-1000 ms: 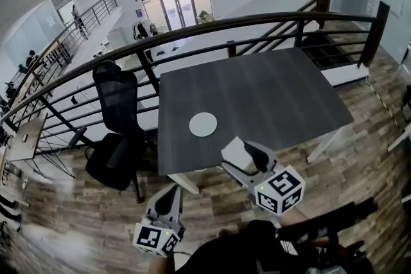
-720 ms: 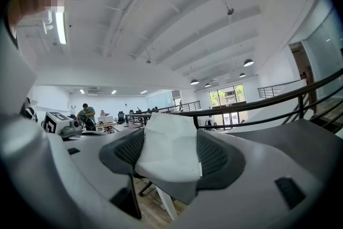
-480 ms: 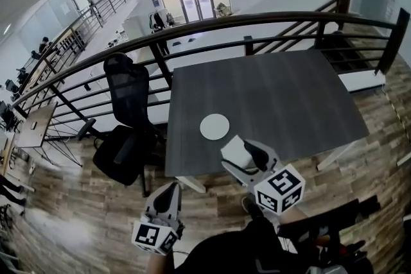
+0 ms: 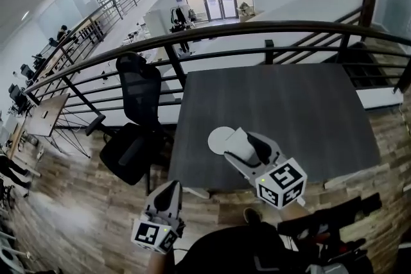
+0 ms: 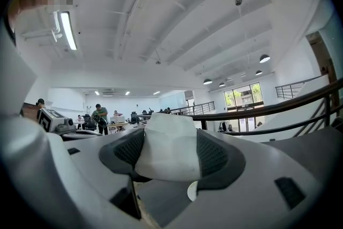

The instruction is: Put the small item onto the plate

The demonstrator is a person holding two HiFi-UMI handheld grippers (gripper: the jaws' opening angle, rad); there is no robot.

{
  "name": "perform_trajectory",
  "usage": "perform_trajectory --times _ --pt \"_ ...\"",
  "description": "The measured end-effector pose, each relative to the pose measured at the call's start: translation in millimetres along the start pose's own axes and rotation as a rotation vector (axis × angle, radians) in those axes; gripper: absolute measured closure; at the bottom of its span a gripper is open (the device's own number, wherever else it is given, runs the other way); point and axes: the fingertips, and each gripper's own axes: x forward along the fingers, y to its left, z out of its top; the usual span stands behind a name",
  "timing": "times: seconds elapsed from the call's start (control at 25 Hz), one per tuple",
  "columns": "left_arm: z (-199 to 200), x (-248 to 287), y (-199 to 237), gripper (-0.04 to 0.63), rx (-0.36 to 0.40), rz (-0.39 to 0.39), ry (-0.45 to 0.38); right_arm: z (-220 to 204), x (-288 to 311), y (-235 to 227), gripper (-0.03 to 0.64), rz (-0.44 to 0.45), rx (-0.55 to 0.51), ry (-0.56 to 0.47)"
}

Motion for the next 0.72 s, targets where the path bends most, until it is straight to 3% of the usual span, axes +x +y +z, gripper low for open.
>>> perform_trajectory --times 0.32,0.72 --pt "3 37 16 0.591 0.0 0.075 0.007 -1 40 -57 0.304 0.017 0.01 0.025" --pt "-2 45 37 0.591 -0.017 0.189 0.042 -28 99 -87 0.304 0.079 0.044 0.095"
